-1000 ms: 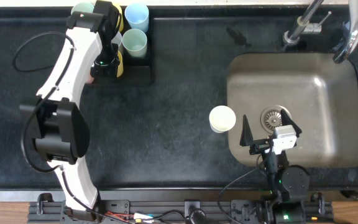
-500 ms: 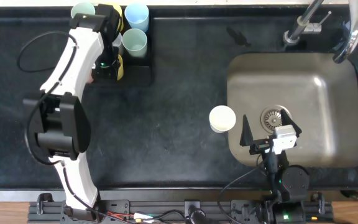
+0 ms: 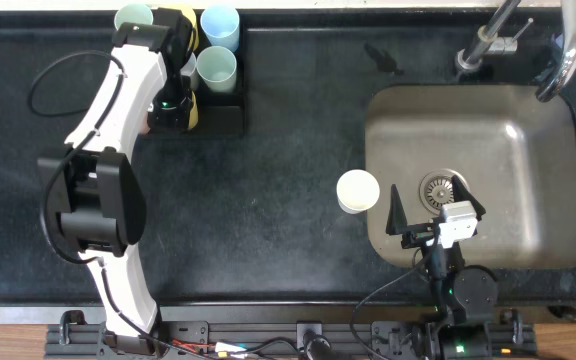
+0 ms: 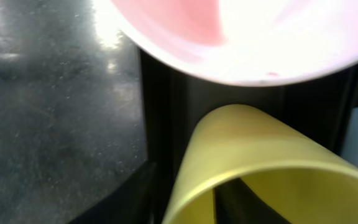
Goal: Store Cups
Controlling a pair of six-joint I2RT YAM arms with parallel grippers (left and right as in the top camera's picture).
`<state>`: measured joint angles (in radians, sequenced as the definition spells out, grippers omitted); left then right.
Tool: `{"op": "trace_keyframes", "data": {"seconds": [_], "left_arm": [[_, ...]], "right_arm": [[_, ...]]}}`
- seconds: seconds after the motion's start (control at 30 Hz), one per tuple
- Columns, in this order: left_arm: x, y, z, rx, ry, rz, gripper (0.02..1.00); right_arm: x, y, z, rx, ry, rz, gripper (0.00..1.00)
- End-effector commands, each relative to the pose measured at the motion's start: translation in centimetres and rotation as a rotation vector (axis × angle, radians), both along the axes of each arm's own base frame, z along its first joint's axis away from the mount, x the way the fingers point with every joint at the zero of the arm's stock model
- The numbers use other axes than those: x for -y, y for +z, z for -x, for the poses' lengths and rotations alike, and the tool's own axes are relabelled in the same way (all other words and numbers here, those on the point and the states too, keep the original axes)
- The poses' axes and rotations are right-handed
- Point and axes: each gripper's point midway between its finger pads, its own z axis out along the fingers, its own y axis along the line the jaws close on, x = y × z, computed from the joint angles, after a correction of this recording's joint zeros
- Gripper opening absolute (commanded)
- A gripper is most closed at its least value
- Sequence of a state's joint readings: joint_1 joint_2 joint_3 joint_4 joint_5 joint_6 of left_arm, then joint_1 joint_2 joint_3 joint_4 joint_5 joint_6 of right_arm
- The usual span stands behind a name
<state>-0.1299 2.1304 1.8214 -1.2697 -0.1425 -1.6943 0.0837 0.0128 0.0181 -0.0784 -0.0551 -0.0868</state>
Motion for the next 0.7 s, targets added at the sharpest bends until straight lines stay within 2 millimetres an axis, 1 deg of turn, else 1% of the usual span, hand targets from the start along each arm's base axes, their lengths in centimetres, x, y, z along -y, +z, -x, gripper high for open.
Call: {"op": "trace_keyframes", "data": {"seconds": [0.03, 0.07, 0.1, 0.2, 0.4, 0.6, 0.67, 0.7], "left_arm": [[-0.8, 0.0, -0.3, 0.017, 0.015, -0.034, 0.586], [-0.9, 0.3, -0.3, 0.027, 0.016, -0.042, 0.632], [-1.0, 0.8, -0.3, 0.039, 0.02, -0.052, 0.654], [-1.5, 2.7, -0.4, 0.088, 0.024, -0.071, 0.698], [-1.6, 6.5, 0.4, 0.189, 0.073, -0.054, 0.803], [-2.0, 12.5, 1.0, 0.399, 0.082, -0.041, 0.915], [-2.6, 14.7, 0.9, 0.493, 0.028, -0.079, 0.965], [-3.0, 16.1, 0.5, 0.555, -0.032, -0.113, 0.987]], "right_arm": [[0.0, -0.3, 0.0, 0.003, 0.0, 0.006, 0.996], [0.0, -0.3, 0.0, 0.003, 0.0, 0.006, 0.996], [0.0, -0.3, 0.0, 0.003, 0.0, 0.006, 0.996], [0.0, -0.3, 0.0, 0.003, 0.0, 0.006, 0.993], [0.0, -0.3, 0.0, 0.003, 0.0, 0.006, 0.996], [0.0, -0.3, 0.0, 0.003, 0.0, 0.006, 0.996], [0.0, -0.3, 0.0, 0.003, 0.0, 0.006, 0.996], [0.0, -0.3, 0.0, 0.003, 0.0, 0.006, 0.996]]}}
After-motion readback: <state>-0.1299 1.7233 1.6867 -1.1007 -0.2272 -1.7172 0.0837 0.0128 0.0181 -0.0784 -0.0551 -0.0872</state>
